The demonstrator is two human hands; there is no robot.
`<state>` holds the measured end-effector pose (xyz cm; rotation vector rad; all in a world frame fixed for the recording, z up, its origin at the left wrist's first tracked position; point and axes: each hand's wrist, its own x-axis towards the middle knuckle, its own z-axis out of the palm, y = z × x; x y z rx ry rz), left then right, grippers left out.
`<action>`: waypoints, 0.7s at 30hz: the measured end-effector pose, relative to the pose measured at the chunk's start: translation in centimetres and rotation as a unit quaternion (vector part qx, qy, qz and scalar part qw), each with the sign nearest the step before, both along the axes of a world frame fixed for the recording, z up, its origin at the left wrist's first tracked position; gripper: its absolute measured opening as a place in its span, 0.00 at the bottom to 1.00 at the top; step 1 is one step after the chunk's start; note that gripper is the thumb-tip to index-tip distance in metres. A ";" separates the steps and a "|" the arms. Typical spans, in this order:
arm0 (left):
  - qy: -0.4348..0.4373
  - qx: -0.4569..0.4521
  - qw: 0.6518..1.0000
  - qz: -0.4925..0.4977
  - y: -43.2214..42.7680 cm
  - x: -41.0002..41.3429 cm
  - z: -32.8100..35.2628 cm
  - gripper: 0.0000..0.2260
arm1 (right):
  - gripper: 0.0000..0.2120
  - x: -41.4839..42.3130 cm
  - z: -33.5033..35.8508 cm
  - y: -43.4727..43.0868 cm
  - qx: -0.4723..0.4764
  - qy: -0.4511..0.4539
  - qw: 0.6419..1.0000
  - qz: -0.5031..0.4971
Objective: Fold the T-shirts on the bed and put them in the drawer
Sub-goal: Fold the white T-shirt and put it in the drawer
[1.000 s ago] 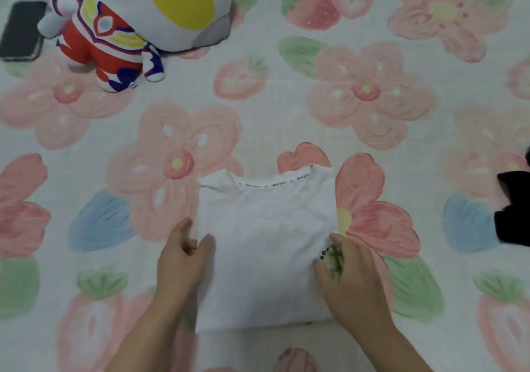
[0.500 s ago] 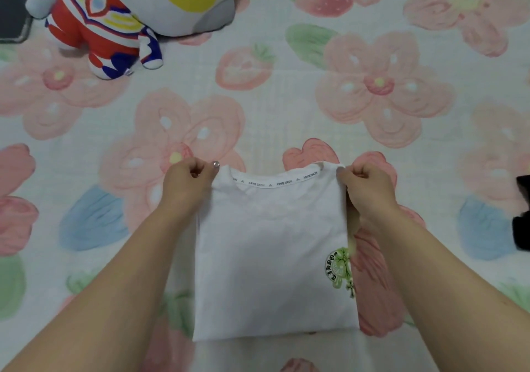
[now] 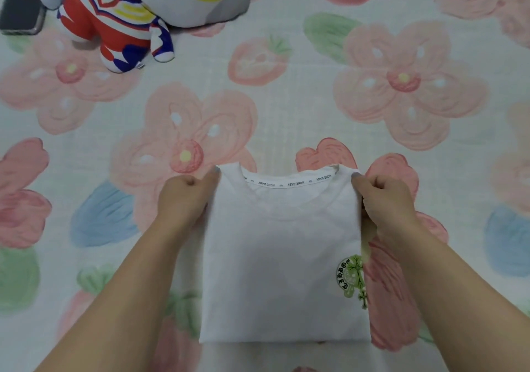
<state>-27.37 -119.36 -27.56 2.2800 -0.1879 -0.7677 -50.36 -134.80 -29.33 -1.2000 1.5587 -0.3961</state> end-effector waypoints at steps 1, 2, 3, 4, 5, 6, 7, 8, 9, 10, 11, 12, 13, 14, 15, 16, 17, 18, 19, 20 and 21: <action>-0.034 0.016 0.998 -0.046 0.0 -0.6 -0.1 0.18 | 0.18 0.1 0.1 0.1 -0.018 0.010 1.000 -0.002; -0.070 0.023 0.995 -0.068 -0.1 -1.0 -0.1 0.17 | 0.17 0.2 0.4 0.2 -0.032 0.017 0.999 -0.008; -0.096 0.026 0.993 -0.061 -0.2 -1.4 -0.1 0.16 | 0.16 0.2 0.6 0.3 -0.042 0.024 0.999 -0.014; -0.118 0.033 0.992 -0.043 -0.1 -1.7 -0.2 0.15 | 0.15 0.1 0.8 0.5 -0.046 0.041 0.998 -0.017; -0.139 0.054 0.988 -0.027 0.2 -1.9 -0.1 0.15 | 0.16 -0.2 1.1 0.9 -0.046 0.070 0.996 -0.009; -0.150 0.090 0.984 -0.025 0.7 -2.3 -0.1 0.18 | 0.18 -0.7 1.4 1.6 -0.043 0.099 0.994 0.011; -0.147 0.131 0.980 -0.035 1.5 -2.9 -0.1 0.22 | 0.22 -1.2 1.6 2.6 -0.034 0.123 0.991 0.040; -0.136 0.168 0.975 -0.056 2.5 -3.7 -0.2 0.26 | 0.25 -1.8 2.0 3.8 -0.016 0.137 0.988 0.071; -0.117 0.194 0.971 -0.076 3.3 -4.7 -0.1 0.28 | 0.25 -2.2 2.1 5.1 0.009 0.137 0.986 0.096; -0.084 0.198 0.973 -0.081 4.1 -5.7 0.0 0.28 | 0.22 -2.7 2.1 6.4 0.033 0.124 0.985 0.112; -0.033 0.173 0.982 -0.064 4.6 -6.5 0.0 0.26 | 0.20 -3.0 2.1 7.5 0.054 0.105 0.985 0.123; 0.026 0.127 0.991 -0.036 5.0 -7.3 0.0 0.21 | 0.18 -3.2 1.8 8.4 0.064 0.086 0.985 0.135; 0.077 0.084 0.993 -0.010 5.3 -7.9 0.0 0.16 | 0.17 -3.4 1.6 9.1 0.064 0.074 0.984 0.152; 0.110 0.055 0.992 0.000 5.5 -8.3 -0.1 0.13 | 0.15 -3.6 1.5 9.6 0.060 0.069 0.982 0.166; 0.130 0.035 0.991 0.002 5.7 -8.4 -0.3 0.12 | 0.13 -3.7 1.4 9.9 0.061 0.066 0.981 0.170; 0.145 0.016 0.989 0.005 5.9 -8.4 -0.5 0.12 | 0.14 -3.8 1.2 10.1 0.065 0.063 0.982 0.165; 0.155 -0.004 0.988 0.010 6.1 -8.4 -0.5 0.11 | 0.17 -3.9 1.2 10.2 0.070 0.054 0.985 0.150; 0.161 -0.022 0.987 0.012 6.3 -8.4 -0.6 0.12 | 0.18 -4.0 1.3 10.3 0.078 0.032 0.988 0.131; 0.164 -0.037 0.986 0.009 6.4 -8.5 -0.6 0.12 | 0.17 -4.0 1.3 10.3 0.088 0.000 0.990 0.111; 0.171 -0.053 0.984 0.009 6.5 -8.7 -0.6 0.14 | 0.16 -3.9 1.4 10.3 0.101 -0.041 0.990 0.091; 0.187 -0.070 0.980 0.019 6.5 -8.9 -0.6 0.16 | 0.14 -3.7 1.4 10.4 0.117 -0.083 0.987 0.070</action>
